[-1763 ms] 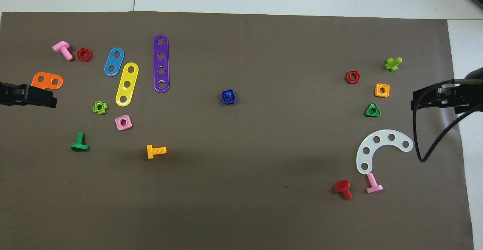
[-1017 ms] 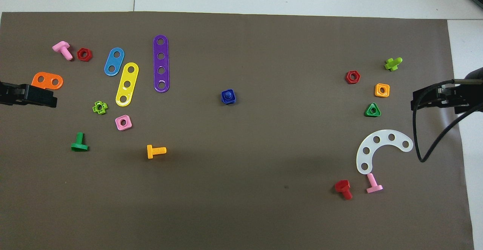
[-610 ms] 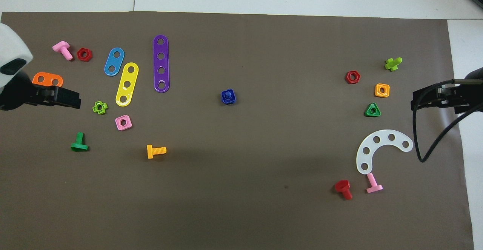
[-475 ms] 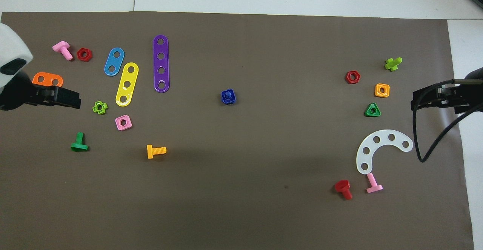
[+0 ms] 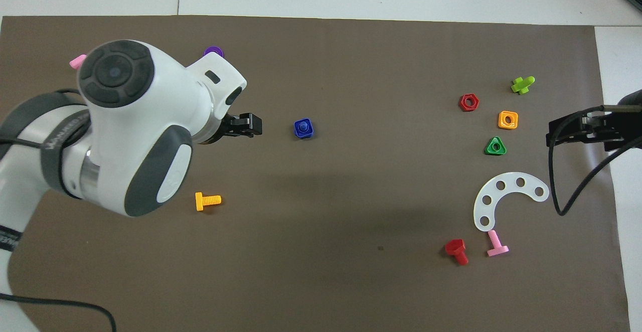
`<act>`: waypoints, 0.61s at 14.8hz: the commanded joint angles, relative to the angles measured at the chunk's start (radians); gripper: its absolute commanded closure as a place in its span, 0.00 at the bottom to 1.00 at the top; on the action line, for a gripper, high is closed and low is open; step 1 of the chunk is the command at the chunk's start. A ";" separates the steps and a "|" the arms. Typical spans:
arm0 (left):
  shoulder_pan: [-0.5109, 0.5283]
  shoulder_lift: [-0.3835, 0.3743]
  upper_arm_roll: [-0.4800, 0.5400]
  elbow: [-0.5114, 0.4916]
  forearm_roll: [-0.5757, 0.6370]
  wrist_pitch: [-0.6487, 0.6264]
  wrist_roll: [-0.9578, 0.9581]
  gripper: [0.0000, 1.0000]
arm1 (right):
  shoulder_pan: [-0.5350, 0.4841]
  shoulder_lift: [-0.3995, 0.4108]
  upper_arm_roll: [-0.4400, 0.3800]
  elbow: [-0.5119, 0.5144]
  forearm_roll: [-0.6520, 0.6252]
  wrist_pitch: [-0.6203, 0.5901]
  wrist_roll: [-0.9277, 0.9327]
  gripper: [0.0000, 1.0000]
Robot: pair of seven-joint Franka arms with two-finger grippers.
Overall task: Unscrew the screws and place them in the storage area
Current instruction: 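Reach the left gripper over the table toward the blue square nut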
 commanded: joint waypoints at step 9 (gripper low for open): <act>-0.125 0.365 0.028 0.278 0.015 0.119 -0.198 0.00 | -0.006 -0.027 0.005 -0.033 0.016 0.024 -0.004 0.00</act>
